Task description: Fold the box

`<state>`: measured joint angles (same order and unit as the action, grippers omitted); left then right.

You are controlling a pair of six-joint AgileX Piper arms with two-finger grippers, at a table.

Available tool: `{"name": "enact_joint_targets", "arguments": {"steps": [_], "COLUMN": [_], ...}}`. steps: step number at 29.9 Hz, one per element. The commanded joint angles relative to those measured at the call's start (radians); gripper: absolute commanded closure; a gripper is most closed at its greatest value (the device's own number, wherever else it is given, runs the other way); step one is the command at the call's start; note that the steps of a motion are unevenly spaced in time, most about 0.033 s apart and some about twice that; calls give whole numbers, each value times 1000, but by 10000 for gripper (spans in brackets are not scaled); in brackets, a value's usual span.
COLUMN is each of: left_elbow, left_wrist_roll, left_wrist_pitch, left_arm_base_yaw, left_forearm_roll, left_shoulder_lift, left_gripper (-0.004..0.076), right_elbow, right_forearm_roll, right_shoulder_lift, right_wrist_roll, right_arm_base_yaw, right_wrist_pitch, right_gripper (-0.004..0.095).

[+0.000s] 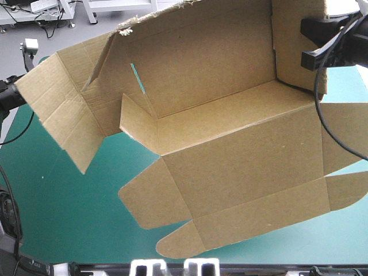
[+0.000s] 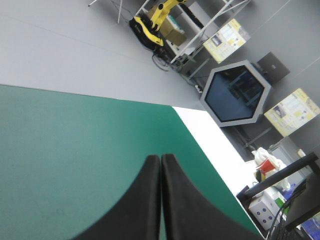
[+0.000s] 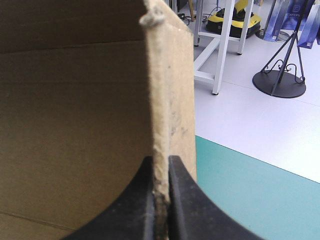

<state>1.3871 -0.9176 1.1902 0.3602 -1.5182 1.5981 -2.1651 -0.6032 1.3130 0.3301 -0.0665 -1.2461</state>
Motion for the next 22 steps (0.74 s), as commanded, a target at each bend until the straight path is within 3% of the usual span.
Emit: {"name": "enact_joint_targets", "arguments": {"steps": [1, 10, 22], "left_elbow": [41, 41, 41], "left_wrist_roll": [0, 31, 95], "left_wrist_pitch": [111, 111, 105], "left_arm_base_yaw": [-1, -52, -80], "left_forearm_roll": [-110, -76, -75], "left_shoulder_lift": [-48, -131, -212], "left_gripper": [724, 724, 725], "right_elbow": [-26, -26, -26], "right_forearm_roll": [-58, -125, -126], "right_shoulder_lift": [2, 91, 180], "right_wrist_roll": [-14, -14, -14], "right_arm_base_yaw": [-5, -5, -5], "right_wrist_pitch": [70, 155, 194], "right_gripper": [932, 932, 932]}}
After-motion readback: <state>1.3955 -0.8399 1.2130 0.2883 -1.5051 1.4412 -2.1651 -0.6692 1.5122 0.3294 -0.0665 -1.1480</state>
